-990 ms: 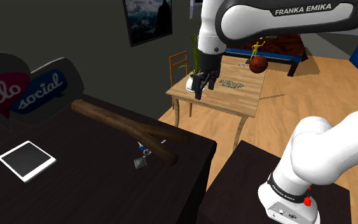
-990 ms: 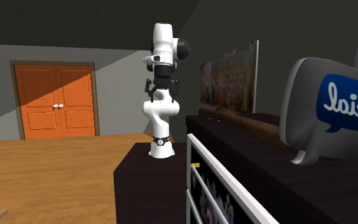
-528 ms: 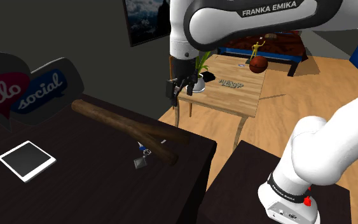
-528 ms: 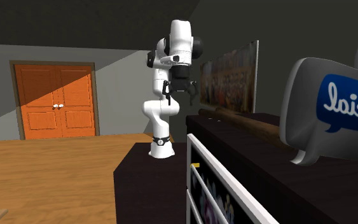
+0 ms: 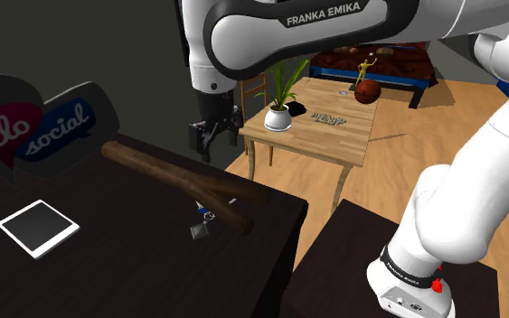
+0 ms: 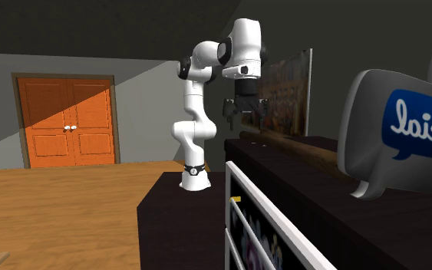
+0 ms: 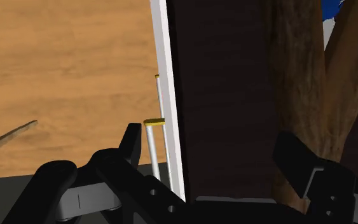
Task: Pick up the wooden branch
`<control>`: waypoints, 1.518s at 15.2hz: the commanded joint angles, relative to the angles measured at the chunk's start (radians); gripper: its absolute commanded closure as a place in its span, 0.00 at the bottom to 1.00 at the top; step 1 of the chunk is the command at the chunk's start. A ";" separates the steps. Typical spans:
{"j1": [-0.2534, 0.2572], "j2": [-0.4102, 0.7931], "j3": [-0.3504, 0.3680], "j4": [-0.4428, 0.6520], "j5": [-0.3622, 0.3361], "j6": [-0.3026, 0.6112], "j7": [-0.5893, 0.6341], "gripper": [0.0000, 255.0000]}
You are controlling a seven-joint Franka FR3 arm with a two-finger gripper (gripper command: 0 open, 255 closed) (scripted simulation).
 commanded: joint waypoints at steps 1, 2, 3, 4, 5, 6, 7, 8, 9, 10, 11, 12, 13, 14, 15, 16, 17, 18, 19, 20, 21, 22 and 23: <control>0.011 0.075 0.023 0.078 -0.012 -0.007 0.036 0.00; 0.018 0.111 0.033 0.116 -0.020 -0.011 0.054 0.00; 0.026 0.148 0.043 0.155 -0.028 -0.017 0.073 0.00; 0.035 0.185 0.053 0.196 -0.037 -0.023 0.091 0.00; 0.045 0.224 0.062 0.239 -0.047 -0.031 0.109 0.00; 0.055 0.263 0.070 0.285 -0.058 -0.040 0.127 0.00; 0.067 0.303 0.077 0.332 -0.070 -0.051 0.145 0.00; 0.078 0.335 0.082 0.371 -0.080 -0.060 0.158 0.00; 0.078 0.335 0.081 0.356 -0.079 -0.046 0.158 0.00; 0.077 0.334 0.080 0.342 -0.079 -0.032 0.157 0.00; 0.077 0.333 0.080 0.328 -0.079 -0.019 0.157 0.00; 0.077 0.333 0.080 0.315 -0.079 -0.005 0.157 0.00; 0.076 0.333 0.080 0.301 -0.079 0.008 0.157 0.00; 0.076 0.334 0.079 0.288 -0.079 0.021 0.157 0.00; 0.076 0.334 0.079 0.276 -0.079 0.035 0.157 0.00; 0.076 0.335 0.079 0.268 -0.079 0.042 0.157 0.00; 0.076 0.335 0.079 0.268 -0.079 0.042 0.157 0.00; 0.075 0.334 0.079 0.266 -0.079 0.043 0.156 1.00; 0.075 0.333 0.079 0.266 -0.079 0.043 0.156 1.00; 0.075 0.333 0.079 0.266 -0.079 0.043 0.156 1.00; 0.075 0.333 0.079 0.267 -0.079 0.043 0.156 1.00; 0.075 0.333 0.079 0.267 -0.079 0.043 0.156 1.00; 0.075 0.333 0.079 0.266 -0.079 0.043 0.155 1.00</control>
